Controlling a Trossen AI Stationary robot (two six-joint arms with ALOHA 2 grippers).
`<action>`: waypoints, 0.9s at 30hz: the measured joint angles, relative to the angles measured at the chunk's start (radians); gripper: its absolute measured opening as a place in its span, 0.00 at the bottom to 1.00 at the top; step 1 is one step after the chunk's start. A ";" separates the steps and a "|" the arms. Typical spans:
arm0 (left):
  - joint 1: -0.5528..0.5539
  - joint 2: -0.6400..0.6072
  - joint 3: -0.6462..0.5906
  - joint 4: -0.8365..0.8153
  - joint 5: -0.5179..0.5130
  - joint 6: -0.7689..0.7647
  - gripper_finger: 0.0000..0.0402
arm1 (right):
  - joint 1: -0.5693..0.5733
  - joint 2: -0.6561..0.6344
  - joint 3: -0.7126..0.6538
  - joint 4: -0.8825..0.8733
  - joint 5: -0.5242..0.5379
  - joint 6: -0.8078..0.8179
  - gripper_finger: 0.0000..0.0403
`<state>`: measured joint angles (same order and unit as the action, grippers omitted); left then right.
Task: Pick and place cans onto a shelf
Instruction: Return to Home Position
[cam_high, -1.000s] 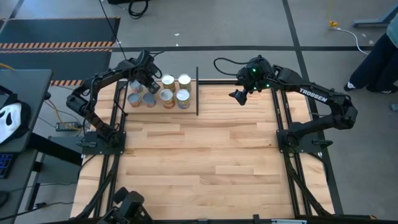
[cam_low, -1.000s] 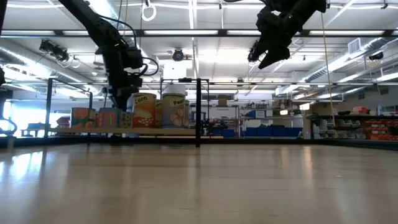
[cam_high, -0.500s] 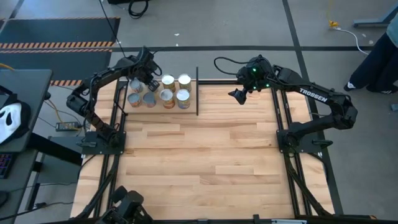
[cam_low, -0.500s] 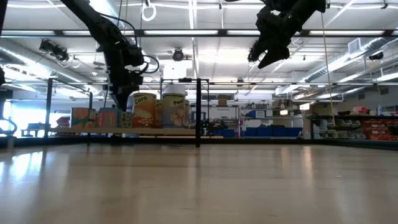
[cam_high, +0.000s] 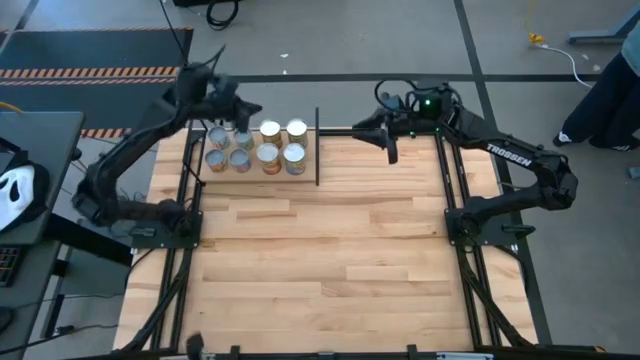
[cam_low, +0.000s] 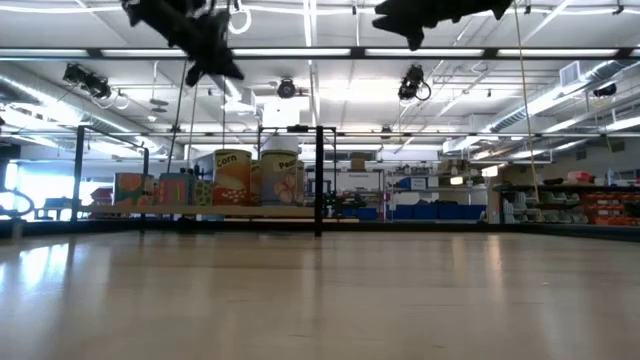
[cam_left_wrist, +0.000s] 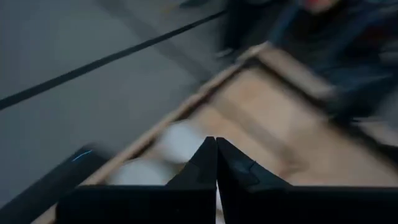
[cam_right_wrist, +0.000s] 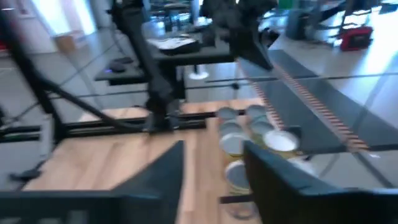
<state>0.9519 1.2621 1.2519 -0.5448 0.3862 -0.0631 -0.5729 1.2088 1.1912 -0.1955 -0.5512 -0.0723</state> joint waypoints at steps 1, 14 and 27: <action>-0.017 -0.036 -0.023 0.038 0.047 -0.031 0.01 | 0.006 -0.001 0.000 -0.008 -0.017 0.001 0.35; -0.246 -0.447 -0.504 0.583 0.027 -0.352 0.01 | 0.178 -0.406 -0.371 0.229 0.207 0.227 0.02; -0.247 -0.656 -0.657 0.449 0.060 -0.443 0.01 | 0.181 -0.900 -0.858 0.453 0.225 0.501 0.03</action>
<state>0.7053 0.6060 0.5949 -0.0954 0.4460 -0.5056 -0.3920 0.3084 0.3330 0.2574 -0.3266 0.4285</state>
